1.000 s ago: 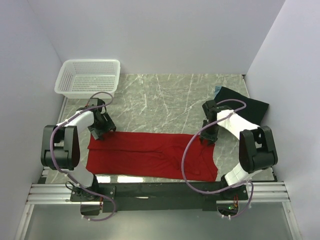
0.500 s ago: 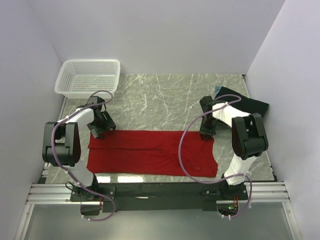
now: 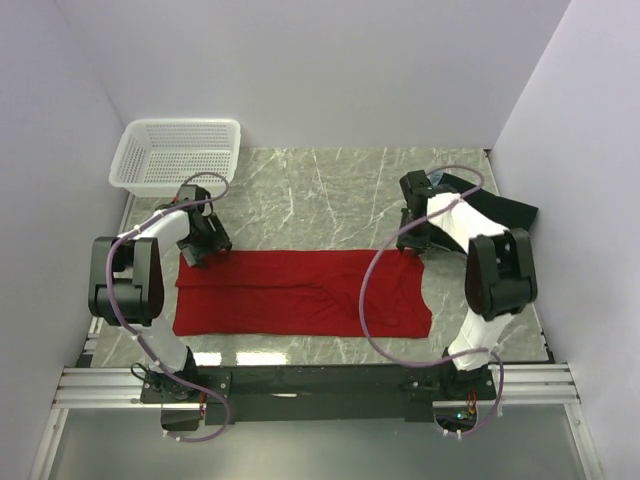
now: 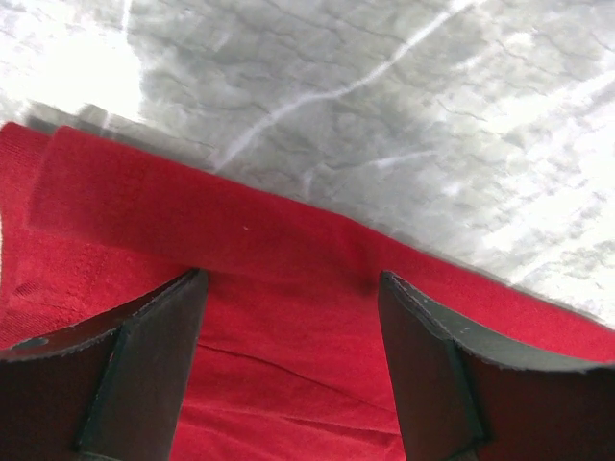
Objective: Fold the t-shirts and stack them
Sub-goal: Fold the tshirt
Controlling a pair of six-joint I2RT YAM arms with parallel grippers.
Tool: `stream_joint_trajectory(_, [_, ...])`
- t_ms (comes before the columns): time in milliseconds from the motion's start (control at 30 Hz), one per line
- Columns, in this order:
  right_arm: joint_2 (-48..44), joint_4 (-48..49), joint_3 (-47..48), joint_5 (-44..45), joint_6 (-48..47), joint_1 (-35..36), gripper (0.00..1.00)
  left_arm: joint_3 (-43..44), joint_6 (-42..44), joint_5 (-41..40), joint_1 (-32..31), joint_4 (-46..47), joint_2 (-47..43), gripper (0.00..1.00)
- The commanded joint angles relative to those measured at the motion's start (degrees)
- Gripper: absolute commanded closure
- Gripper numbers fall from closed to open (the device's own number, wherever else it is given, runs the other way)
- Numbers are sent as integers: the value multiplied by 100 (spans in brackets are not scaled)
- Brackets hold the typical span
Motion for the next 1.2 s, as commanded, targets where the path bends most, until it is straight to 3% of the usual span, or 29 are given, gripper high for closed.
stream_joint_trajectory(0, [-1138,-48,-164,-249,-396,544,62,146,87,-22,-120,225,-542,23])
stream_joint_trajectory(200, [-2299,294,-1095,-872,-344,1748,62,-171,-141,127,-173,322,-1772,23])
stream_joint_trajectory(333, [-2608,847,-1649,-1347,-195,2074,62,-407,-212,276,-173,287,-2293,23])
stream_joint_trajectory(467, [-2372,1112,-1905,-1532,-300,2549,64,-714,-282,356,-182,190,-2548,23])
stream_joint_trajectory(767, [-1931,1209,-1861,-1085,-318,3542,64,-1419,-476,347,-182,-3,-3391,23])
stream_joint_trajectory(1167, [-1263,1227,-2002,-92,-36,3710,58,-1762,-546,347,-182,-197,-3857,22])
